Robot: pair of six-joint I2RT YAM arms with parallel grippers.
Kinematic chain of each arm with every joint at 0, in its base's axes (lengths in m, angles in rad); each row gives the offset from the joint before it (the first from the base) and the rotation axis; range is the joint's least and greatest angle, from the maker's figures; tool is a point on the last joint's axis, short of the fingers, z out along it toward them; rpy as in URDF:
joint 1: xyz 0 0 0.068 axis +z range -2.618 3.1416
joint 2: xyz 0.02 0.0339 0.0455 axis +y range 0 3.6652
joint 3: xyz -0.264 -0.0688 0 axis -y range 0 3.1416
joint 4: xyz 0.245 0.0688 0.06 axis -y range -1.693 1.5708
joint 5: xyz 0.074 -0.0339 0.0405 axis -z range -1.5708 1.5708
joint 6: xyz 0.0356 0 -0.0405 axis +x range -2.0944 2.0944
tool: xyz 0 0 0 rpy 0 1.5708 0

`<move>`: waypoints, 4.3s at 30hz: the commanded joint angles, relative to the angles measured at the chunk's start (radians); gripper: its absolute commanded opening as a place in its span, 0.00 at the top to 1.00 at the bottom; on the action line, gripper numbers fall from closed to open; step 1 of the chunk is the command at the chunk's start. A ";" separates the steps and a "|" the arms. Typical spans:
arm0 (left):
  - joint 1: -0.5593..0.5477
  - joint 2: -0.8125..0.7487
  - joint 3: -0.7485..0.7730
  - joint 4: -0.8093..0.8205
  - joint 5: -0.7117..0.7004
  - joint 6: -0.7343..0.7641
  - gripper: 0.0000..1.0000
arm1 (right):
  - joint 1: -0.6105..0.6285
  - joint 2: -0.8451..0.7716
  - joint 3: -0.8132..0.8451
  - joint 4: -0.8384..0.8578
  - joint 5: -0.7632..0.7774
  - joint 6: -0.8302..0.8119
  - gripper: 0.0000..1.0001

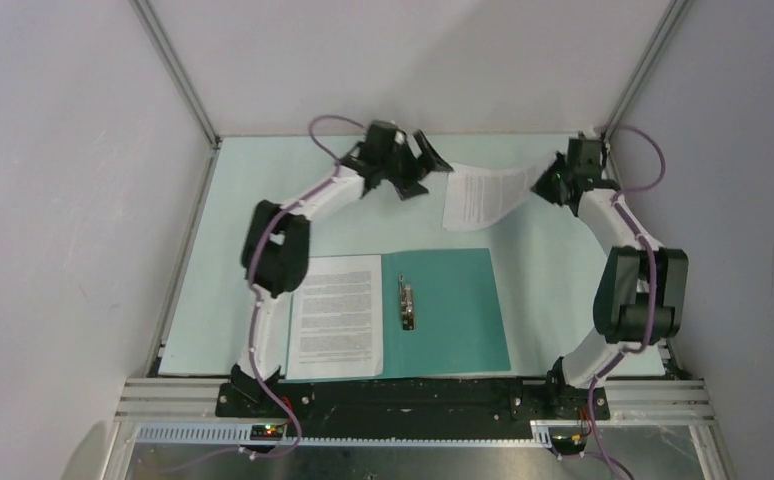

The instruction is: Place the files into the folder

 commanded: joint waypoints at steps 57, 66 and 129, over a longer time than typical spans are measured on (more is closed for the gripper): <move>0.061 -0.721 -0.932 -0.154 0.050 0.466 0.00 | 0.693 -0.428 -0.272 -0.237 0.385 -0.230 1.00; -0.024 -0.702 -0.973 -0.150 0.001 0.466 0.05 | 0.692 -0.420 -0.267 -0.164 0.304 -0.286 1.00; 0.080 -0.717 -0.929 0.563 0.528 0.391 1.00 | 0.277 -0.639 -0.669 0.447 -0.399 0.000 0.00</move>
